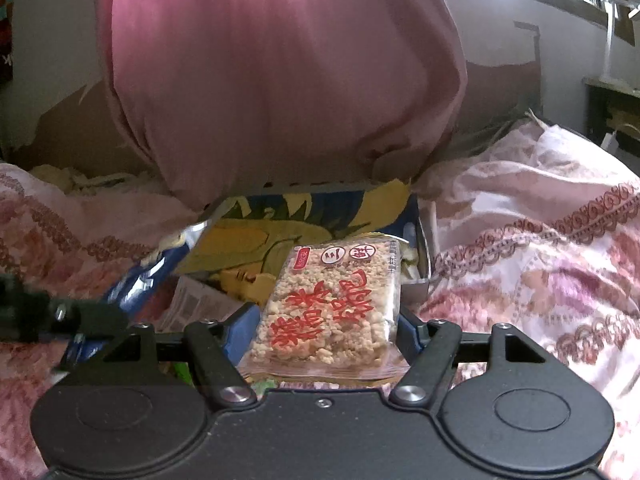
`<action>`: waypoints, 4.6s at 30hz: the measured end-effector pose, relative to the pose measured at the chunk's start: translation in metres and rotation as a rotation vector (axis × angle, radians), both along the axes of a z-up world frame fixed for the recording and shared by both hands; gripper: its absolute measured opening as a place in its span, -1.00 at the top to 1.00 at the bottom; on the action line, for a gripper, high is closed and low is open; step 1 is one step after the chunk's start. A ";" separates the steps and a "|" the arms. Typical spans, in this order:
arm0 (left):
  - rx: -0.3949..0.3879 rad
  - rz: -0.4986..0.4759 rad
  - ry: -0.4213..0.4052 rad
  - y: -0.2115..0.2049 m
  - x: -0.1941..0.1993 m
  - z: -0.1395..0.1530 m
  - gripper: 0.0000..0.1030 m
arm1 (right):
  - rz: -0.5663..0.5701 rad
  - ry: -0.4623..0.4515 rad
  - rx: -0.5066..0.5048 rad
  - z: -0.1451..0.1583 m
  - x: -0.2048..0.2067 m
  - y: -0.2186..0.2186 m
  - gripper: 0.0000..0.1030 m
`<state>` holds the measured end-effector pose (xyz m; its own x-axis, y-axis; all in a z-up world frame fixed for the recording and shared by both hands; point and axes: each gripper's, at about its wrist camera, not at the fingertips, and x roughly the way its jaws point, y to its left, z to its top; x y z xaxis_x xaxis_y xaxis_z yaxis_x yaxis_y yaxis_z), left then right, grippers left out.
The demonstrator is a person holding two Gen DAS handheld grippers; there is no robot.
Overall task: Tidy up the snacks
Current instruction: 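Carry both held packets up and over to the yellow cartoon box, then lower both packets into the yellow box and open both tools, then move both open tools back over the remaining snacks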
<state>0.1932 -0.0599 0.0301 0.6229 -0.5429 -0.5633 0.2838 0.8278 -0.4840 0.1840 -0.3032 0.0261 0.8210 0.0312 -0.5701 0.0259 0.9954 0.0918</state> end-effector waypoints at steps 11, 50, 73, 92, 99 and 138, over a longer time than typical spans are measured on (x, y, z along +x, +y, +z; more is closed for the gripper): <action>0.043 0.050 -0.124 -0.021 0.112 -0.016 0.37 | -0.003 -0.039 0.040 -0.021 0.088 -0.006 -0.40; 0.262 0.183 -0.025 -0.030 0.194 -0.070 -0.64 | 0.001 0.047 0.045 -0.065 0.184 -0.013 -0.99; 0.305 0.332 -0.214 0.034 0.025 -0.001 -0.99 | 0.076 -0.137 -0.028 0.025 0.041 0.019 -0.99; 0.421 0.366 -0.212 0.049 -0.093 -0.009 -0.99 | 0.134 -0.167 -0.060 0.033 -0.072 0.048 -0.99; 0.439 0.377 -0.167 0.057 -0.120 -0.023 -0.99 | 0.129 -0.097 -0.021 0.022 -0.104 0.046 -0.99; 0.582 0.321 0.038 0.054 -0.131 -0.059 -0.99 | 0.159 0.255 -0.045 -0.018 -0.117 0.060 -0.99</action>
<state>0.0626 -0.0058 -0.0293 0.6767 0.0652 -0.7333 -0.0287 0.9976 0.0622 0.0670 -0.2435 0.0077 0.6380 0.1179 -0.7610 -0.1145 0.9917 0.0577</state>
